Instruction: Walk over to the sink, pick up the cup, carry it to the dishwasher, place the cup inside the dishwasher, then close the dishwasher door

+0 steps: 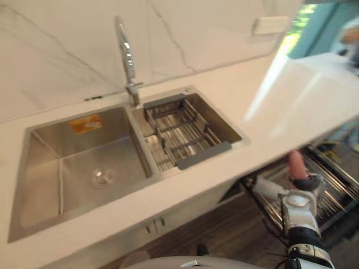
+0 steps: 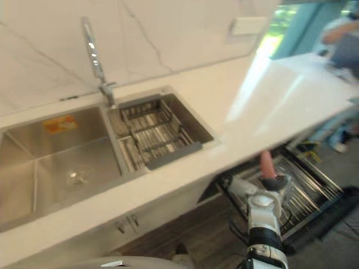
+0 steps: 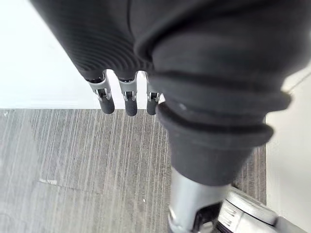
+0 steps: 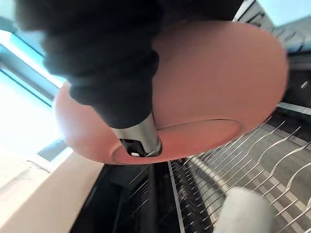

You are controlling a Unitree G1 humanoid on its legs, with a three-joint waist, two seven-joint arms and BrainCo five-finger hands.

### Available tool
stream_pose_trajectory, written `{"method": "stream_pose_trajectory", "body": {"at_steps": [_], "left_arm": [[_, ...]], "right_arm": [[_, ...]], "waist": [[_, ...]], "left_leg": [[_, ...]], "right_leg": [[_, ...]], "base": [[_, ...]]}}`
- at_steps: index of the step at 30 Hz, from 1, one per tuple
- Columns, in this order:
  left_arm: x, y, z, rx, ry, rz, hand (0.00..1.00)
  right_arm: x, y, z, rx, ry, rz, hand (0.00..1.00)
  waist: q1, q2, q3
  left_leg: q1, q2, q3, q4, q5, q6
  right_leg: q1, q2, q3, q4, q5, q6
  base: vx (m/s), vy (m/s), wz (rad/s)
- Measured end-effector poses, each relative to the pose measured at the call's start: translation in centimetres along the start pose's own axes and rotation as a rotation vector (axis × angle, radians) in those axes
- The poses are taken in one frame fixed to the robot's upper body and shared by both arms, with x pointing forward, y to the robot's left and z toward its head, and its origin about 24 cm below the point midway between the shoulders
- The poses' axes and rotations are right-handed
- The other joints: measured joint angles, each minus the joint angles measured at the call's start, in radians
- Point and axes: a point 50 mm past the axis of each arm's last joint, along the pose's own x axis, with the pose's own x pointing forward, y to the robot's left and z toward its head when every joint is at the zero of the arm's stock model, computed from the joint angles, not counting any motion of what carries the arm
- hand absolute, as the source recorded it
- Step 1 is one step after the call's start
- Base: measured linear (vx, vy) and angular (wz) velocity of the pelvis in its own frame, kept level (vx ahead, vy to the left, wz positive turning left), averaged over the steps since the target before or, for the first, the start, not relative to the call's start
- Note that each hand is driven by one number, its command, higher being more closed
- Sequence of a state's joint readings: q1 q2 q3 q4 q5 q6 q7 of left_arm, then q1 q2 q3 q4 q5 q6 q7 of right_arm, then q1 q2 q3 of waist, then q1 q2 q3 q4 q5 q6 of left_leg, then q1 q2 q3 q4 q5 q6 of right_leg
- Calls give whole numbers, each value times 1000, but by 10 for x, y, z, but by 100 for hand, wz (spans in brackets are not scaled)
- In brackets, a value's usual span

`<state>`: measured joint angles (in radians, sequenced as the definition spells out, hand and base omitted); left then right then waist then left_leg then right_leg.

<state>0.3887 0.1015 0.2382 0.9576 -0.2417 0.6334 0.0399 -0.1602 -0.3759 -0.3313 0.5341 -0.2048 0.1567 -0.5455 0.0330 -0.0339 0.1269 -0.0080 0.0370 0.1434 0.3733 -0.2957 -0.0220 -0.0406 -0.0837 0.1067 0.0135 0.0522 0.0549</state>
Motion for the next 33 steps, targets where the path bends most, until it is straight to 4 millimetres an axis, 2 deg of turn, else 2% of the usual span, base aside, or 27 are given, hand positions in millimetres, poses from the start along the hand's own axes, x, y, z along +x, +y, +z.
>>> {"method": "stream_pose_trajectory", "body": {"at_steps": [1, 2, 3, 4, 5, 6, 7, 9, 10, 11, 12, 13, 14, 16, 17, 18, 19, 20, 21, 22, 23, 24, 25, 27, 30, 33], "left_arm": [[-2, 0, 6, 5, -7, -1, 0], [-4, 2, 13, 11, -17, 4, 0], [-5, 1, 15, 14, -22, 0, 0], [-7, 5, 23, 15, -37, 8, 0], [-9, 7, 27, 15, -44, 13, 0], [-12, 9, 36, 2, -65, 8, 0], [-16, 6, 46, -11, -92, -7, 0], [-27, -8, 72, -14, -169, -34, 0], [-31, -16, 82, -4, -195, -40, 0], [-34, -21, 87, 1, -207, -49, 0], [-37, -24, 94, 20, -225, -47, 0], [-39, -23, 97, 12, -229, -42, 0], [-42, -25, 103, -11, -236, -45, 0], [-44, -41, 107, -23, -233, -82, 0], [-43, -54, 103, -17, -219, -123, 0], [-42, -54, 102, -15, -216, -119, 0], [-39, -57, 96, 7, -201, -119, 0], [-36, -61, 89, 43, -188, -115, 0], [-34, -63, 85, 53, -179, -121, 0], [-28, -64, 73, 60, -156, -137, 0], [-20, -66, 56, 67, -119, -158, 0], [-17, -67, 47, 61, -98, -171, 0], [-14, -66, 39, 57, -84, -182, 0], [-11, -66, 33, 53, -77, -193, 0], [-12, -64, 37, 56, -94, -190, 0], [-14, -59, 43, 62, -113, -179, 0]], "right_arm": [[-1, 5, 6, -16, -32, 21, 100], [-1, 10, 13, -33, -64, 43, 100], [-1, 13, 17, -40, -79, 57, 100], [-1, 23, 26, -47, -96, 83, 100], [-1, 26, 30, -50, -103, 92, 100], [2, 29, 35, -63, -117, 100, 100], [6, 29, 41, -70, -134, 99, 100], [13, 28, 69, -47, -212, 87, 100], [15, 28, 81, -49, -248, 84, 100], [16, 28, 85, -49, -261, 82, 100], [16, 31, 89, -47, -269, 91, 100], [14, 35, 94, -46, -288, 105, 100], [12, 40, 111, -20, -327, 113, 100], [16, 34, 131, 8, -364, 90, 100], [20, 28, 137, 6, -376, 71, 100], [22, 25, 137, -1, -378, 60, 100], [27, 17, 136, -23, -369, 32, 100], [33, 6, 132, -56, -361, -2, 100], [35, -1, 129, -62, -351, -22, 100], [38, -7, 126, -85, -352, -52, 100], [39, -10, 127, -108, -363, -66, 100], [38, -10, 127, -120, -372, -70, 100], [36, -7, 122, -154, -384, -64, 100], [31, -6, 117, -185, -407, -54, 100], [29, -5, 115, -226, -435, -50, 100], [29, -6, 115, -236, -439, -50, 100]], "waist": [[4, -12, 38], [8, -8, 64], [8, -18, 73], [11, -39, 87], [14, -43, 90], [22, -41, 92], [27, -34, 96], [42, -16, 134], [44, 19, 157], [45, 18, 157], [51, 23, 163], [60, 15, 165], [73, 1, 180], [68, 36, 206], [63, 52, 217], [58, 60, 221], [43, 76, 228], [37, 93, 241], [35, 90, 249], [35, 105, 243], [39, 131, 231], [46, 145, 226], [56, 148, 223], [53, 144, 224], [43, 129, 221], [34, 123, 224]], "left_leg": [[6, 19, 34, 17, -19, 8], [8, 40, 79, 26, -32, 12], [8, 52, 108, 27, -34, 13], [10, 81, 160, 31, -33, 9], [9, 97, 181, 36, -28, 17], [7, 127, 215, 52, -28, 18], [1, 143, 219, 77, -29, 19], [-38, 188, 205, 167, -30, 21], [-51, 210, 203, 183, -32, 25], [-52, 216, 204, 182, -35, 23], [-62, 229, 201, 180, -36, 13], [-74, 235, 196, 181, -38, -11], [-115, 247, 171, 198, -35, -46], [-153, 270, 123, 176, 4, -78], [-157, 261, 99, 131, 52, -79], [-156, 254, 87, 114, 73, -68], [-159, 231, 66, 96, 118, -39], [-168, 203, 29, 95, 147, -36], [-167, 176, -3, 77, 146, -45], [-146, 114, -71, -16, 141, -64], [-118, 70, -132, -116, 171, -73], [-106, 55, -161, -152, 195, -69], [-90, 47, -143, -173, 201, -68], [-81, 36, -122, -197, 209, -57], [-79, 15, -122, -229, 232, -45], [-99, -2, -155, -255, 257, -40]], "right_leg": [[0, 8, -8, -4, -5, -50], [-16, 13, -21, 0, -19, -72], [-28, 13, -48, 17, -18, -74], [-62, 12, -141, 71, -6, -80], [-68, 15, -187, 100, -6, -82], [-65, 20, -262, 154, -6, -84], [-61, 16, -293, 187, -22, -77], [-70, 22, -311, 234, -28, -90], [-96, 17, -320, 306, -97, -132], [-108, 1, -335, 362, -128, -130], [-115, -37, -345, 406, -148, -59], [-110, -59, -342, 379, -130, 11], [-100, -70, -337, 302, -146, 79], [-107, -33, -369, 277, -132, 45], [-105, -28, -392, 262, -124, 32], [-98, -29, -403, 254, -123, 28], [-75, -35, -425, 230, -118, 19], [-41, -49, -443, 198, -109, 12], [-30, -57, -444, 185, -104, 14], [-26, -75, -436, 166, -92, 19], [-38, -71, -412, 151, -78, 26], [-50, -61, -390, 144, -77, 28], [-55, -65, -361, 124, -60, 36], [-29, -65, -360, 53, -15, 44], [-6, -79, -374, -26, 33, 55], [-14, -90, -407, -38, 42, 61]], "base": [[-162, 137, -143], [-157, 118, -129], [-115, 72, -129], [-34, 13, -103], [27, -21, -112], [91, -39, -76], [117, -38, -70], [62, -59, -41], [-9, -108, -5], [-23, -133, 23], [8, -128, 22], [10, -262, 17], [-22, -288, 9], [-32, -321, 25], [-18, -303, 39], [-6, -326, 54], [3, -213, 59], [-6, -165, 55], [-33, -61, 30], [-54, 27, -13], [-49, 62, -40], [-37, 114, -71], [-2, 109, -58], [21, 103, -30], [19, 58, 5], [6, 17, 30]]}}
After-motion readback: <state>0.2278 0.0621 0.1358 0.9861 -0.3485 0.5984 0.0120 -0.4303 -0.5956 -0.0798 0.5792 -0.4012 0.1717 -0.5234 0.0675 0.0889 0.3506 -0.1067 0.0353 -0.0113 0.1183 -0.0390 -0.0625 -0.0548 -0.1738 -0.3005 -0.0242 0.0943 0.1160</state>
